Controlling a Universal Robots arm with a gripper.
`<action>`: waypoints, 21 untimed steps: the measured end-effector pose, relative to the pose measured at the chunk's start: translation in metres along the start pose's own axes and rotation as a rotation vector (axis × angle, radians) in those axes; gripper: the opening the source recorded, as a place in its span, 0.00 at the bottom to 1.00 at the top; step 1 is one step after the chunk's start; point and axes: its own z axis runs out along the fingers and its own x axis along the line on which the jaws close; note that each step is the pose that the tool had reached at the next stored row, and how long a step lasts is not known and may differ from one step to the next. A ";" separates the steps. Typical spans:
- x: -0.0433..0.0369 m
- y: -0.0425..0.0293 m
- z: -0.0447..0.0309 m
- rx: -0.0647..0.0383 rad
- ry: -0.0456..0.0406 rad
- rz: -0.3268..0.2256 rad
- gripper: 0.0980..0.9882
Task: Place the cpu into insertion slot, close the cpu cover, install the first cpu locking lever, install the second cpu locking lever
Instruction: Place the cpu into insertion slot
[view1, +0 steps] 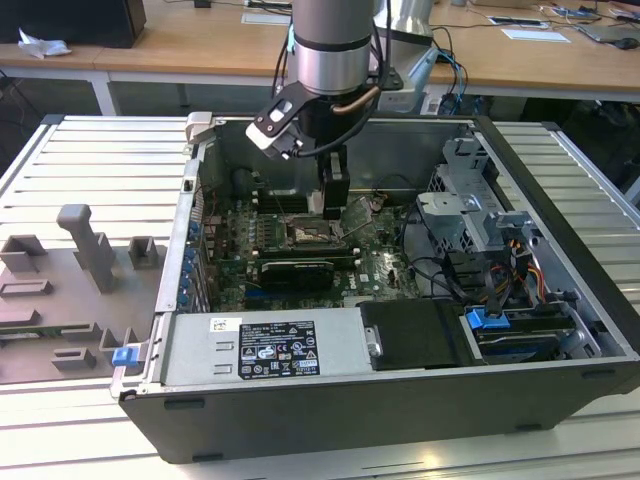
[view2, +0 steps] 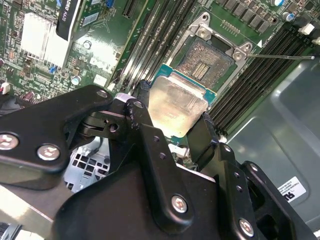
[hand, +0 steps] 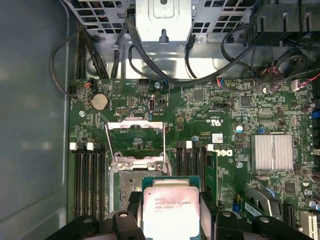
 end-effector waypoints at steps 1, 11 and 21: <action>0.0000 0.0000 0.0004 0.000 0.0000 0.000 0.50; 0.0013 -0.0024 0.0066 0.000 0.0001 0.001 0.50; 0.0018 -0.0042 0.0154 0.002 0.0000 0.001 0.50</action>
